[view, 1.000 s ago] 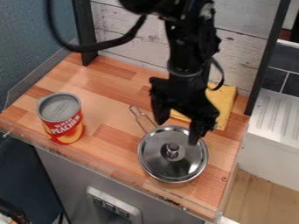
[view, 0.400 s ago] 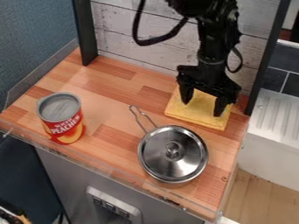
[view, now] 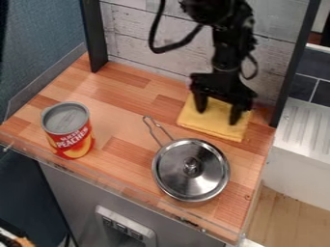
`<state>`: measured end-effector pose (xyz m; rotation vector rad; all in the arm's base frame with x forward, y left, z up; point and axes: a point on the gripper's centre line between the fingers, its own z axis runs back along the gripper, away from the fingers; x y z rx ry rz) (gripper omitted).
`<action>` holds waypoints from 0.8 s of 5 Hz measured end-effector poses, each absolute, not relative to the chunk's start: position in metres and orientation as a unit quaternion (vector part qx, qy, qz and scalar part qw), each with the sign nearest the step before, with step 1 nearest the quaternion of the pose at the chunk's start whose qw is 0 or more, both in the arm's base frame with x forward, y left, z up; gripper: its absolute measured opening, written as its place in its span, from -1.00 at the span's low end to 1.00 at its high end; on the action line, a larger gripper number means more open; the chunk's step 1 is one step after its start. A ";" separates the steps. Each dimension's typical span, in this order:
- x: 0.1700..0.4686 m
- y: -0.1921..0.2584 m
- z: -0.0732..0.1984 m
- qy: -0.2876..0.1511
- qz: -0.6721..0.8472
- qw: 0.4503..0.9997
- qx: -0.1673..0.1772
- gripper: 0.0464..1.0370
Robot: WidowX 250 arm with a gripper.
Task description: Move the yellow cloth on the left side of the table beside the can
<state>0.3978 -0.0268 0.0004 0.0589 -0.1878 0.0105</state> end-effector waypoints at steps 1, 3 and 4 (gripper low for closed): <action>0.382 -0.006 -0.005 -0.070 0.013 0.997 0.034 0.93; 0.353 0.070 -0.004 -0.045 0.052 0.997 0.023 0.93; 0.344 0.107 -0.004 -0.042 0.066 0.997 0.026 0.93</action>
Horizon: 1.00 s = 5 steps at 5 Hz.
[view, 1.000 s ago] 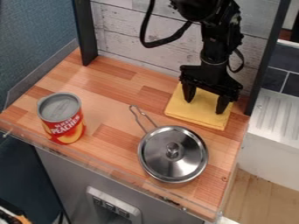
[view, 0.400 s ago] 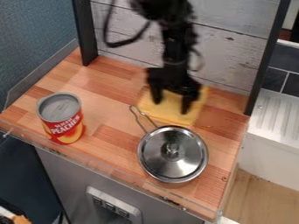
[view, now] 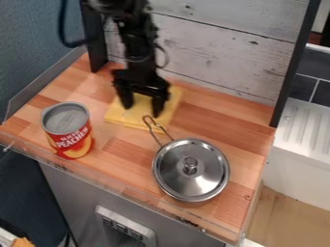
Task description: Move the yellow cloth on the left side of the table beside the can
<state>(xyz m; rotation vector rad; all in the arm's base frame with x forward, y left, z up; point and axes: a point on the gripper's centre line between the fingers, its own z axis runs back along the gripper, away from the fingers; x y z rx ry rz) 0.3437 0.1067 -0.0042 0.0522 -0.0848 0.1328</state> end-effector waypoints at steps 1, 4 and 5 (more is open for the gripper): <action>0.333 0.137 -0.005 -0.038 0.090 0.995 0.035 0.93; 0.315 0.154 0.030 -0.034 0.076 0.995 0.056 0.92; 0.313 0.151 0.062 -0.046 0.055 0.996 0.058 0.92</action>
